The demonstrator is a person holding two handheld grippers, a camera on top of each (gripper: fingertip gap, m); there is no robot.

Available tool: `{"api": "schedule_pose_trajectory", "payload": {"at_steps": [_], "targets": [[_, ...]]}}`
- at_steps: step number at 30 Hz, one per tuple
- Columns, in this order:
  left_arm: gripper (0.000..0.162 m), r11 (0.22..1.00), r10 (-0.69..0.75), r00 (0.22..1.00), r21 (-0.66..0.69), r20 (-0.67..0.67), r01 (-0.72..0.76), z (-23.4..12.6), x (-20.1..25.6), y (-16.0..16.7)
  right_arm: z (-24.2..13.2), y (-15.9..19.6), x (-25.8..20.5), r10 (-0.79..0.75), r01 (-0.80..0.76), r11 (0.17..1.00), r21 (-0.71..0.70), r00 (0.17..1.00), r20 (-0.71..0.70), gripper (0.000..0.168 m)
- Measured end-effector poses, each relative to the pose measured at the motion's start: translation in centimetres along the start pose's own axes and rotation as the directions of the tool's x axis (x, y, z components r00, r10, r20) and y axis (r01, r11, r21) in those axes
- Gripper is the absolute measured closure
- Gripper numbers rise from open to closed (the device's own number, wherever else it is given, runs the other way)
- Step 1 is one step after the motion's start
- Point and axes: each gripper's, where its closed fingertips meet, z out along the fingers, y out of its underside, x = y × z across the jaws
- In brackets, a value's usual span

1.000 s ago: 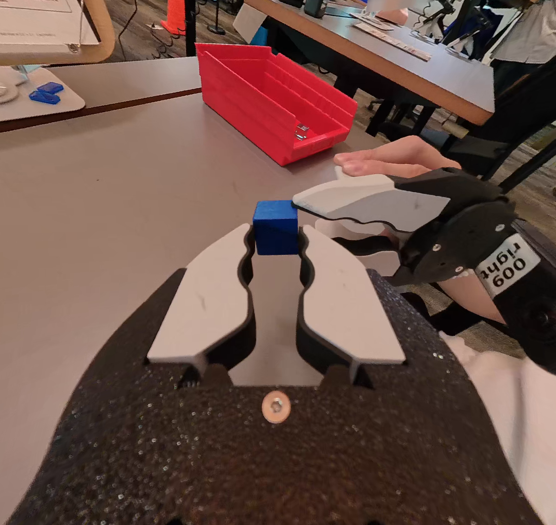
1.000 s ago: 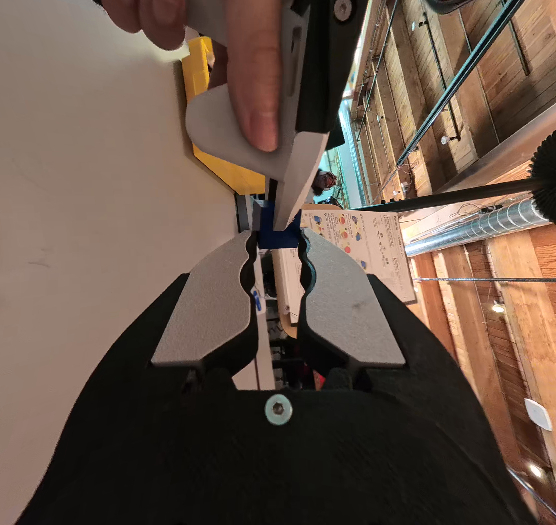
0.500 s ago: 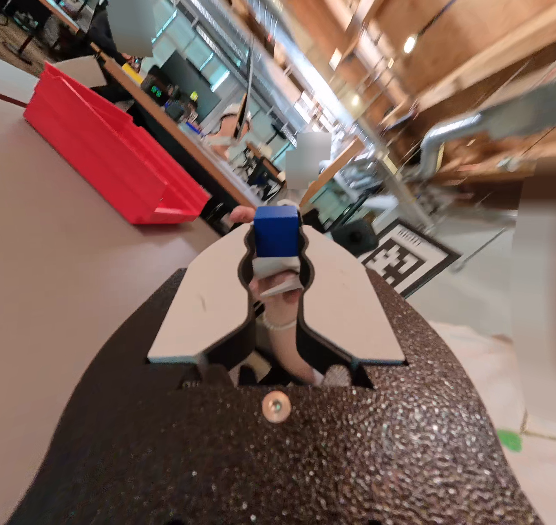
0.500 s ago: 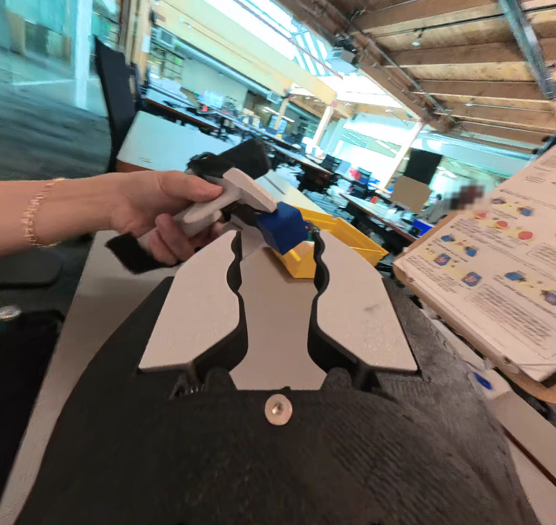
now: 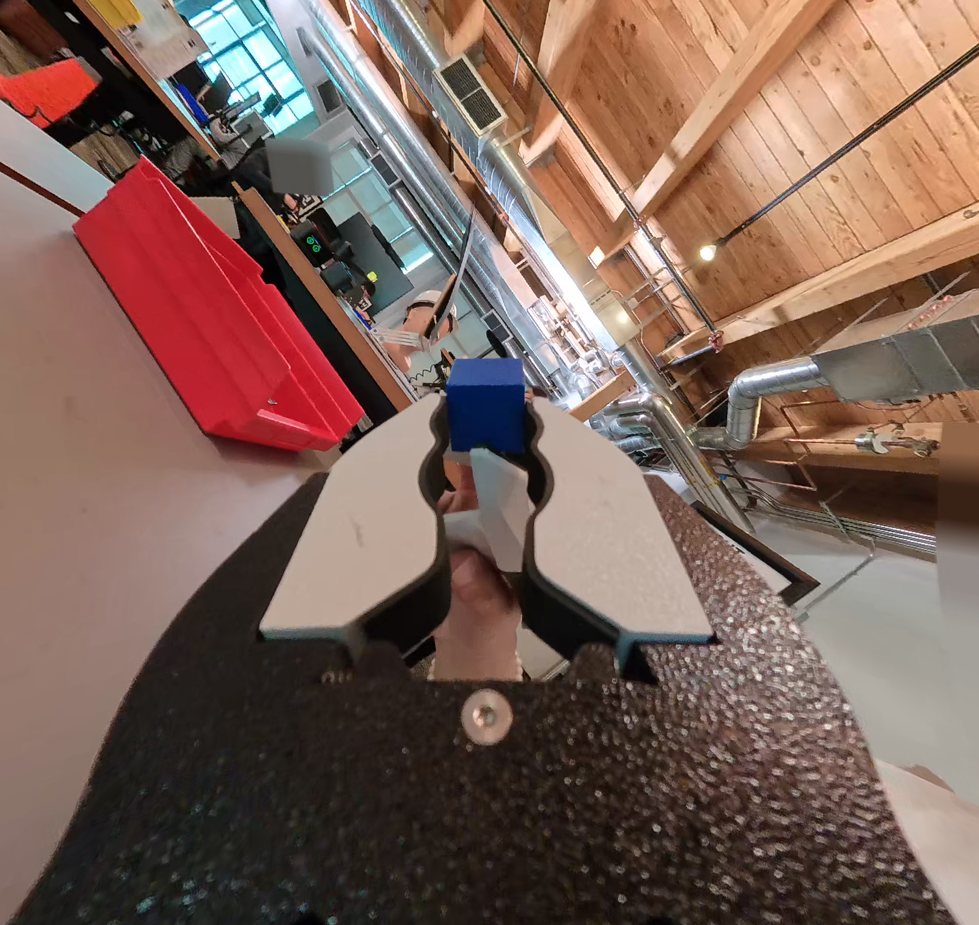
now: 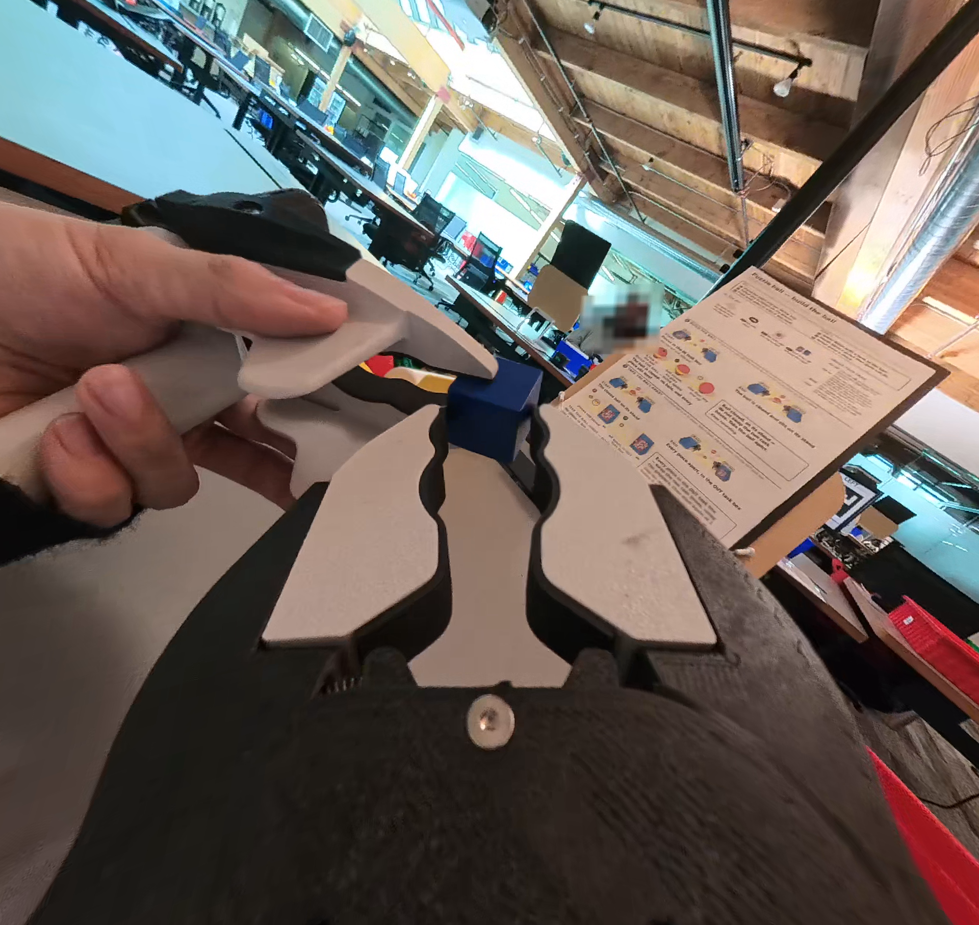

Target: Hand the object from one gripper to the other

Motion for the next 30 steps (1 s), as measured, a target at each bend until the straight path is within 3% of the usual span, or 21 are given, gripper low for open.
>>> {"api": "schedule_pose_trajectory", "payload": {"at_steps": [3,6,10,13,16,18,22,27,30], "targets": [[0.136,1.0,0.003,1.0,-0.008,-0.004,-0.003,0.0,-0.1,0.1,0.0,0.1,0.0,0.0,0.0,1.0,0.004,1.0,0.017,0.14],[0.134,0.992,0.096,0.995,-0.08,-0.013,-0.096,-0.1,-0.1,0.5,-0.2,0.2,-0.1,0.02,-0.022,1.0,0.015,0.994,0.107,0.14],[0.117,0.896,0.373,0.927,-0.243,-0.042,-0.372,-0.5,0.4,1.4,-1.7,-0.2,-1.8,0.11,-0.132,0.991,0.03,0.913,0.392,0.14],[0.104,0.66,0.649,0.752,-0.408,-0.114,-0.631,-1.6,0.3,2.9,-3.5,0.3,-3.3,0.169,-0.194,0.981,-0.019,0.797,0.58,0.14],[0.096,0.299,0.859,0.439,-0.438,-0.262,-0.848,-2.7,0.3,4.4,-4.7,0.6,-3.6,0.31,-0.343,0.935,-0.091,0.664,0.68,0.14],[0.099,0.117,0.91,0.255,-0.39,-0.326,-0.913,-3.0,0.2,5.1,-4.9,0.5,-3.3,0.411,-0.456,0.879,-0.138,0.582,0.701,0.14],[0.103,-0.01,0.92,0.117,-0.323,-0.373,-0.946,-2.5,0.3,6.2,-5.5,0.4,-3.5,0.584,-0.621,0.727,-0.295,0.331,0.741,0.14],[0.116,-0.253,0.92,-0.155,-0.24,-0.361,-0.937,-2.0,0.1,6.3,-5.8,-0.4,-3.4,0.697,-0.721,0.515,-0.464,0.037,0.716,0.14],[0.132,-0.317,0.915,-0.236,-0.221,-0.327,-0.922,-1.8,0.2,5.8,-5.9,-0.8,-3.3,0.708,-0.74,0.444,-0.506,-0.055,0.704,0.14]]}}
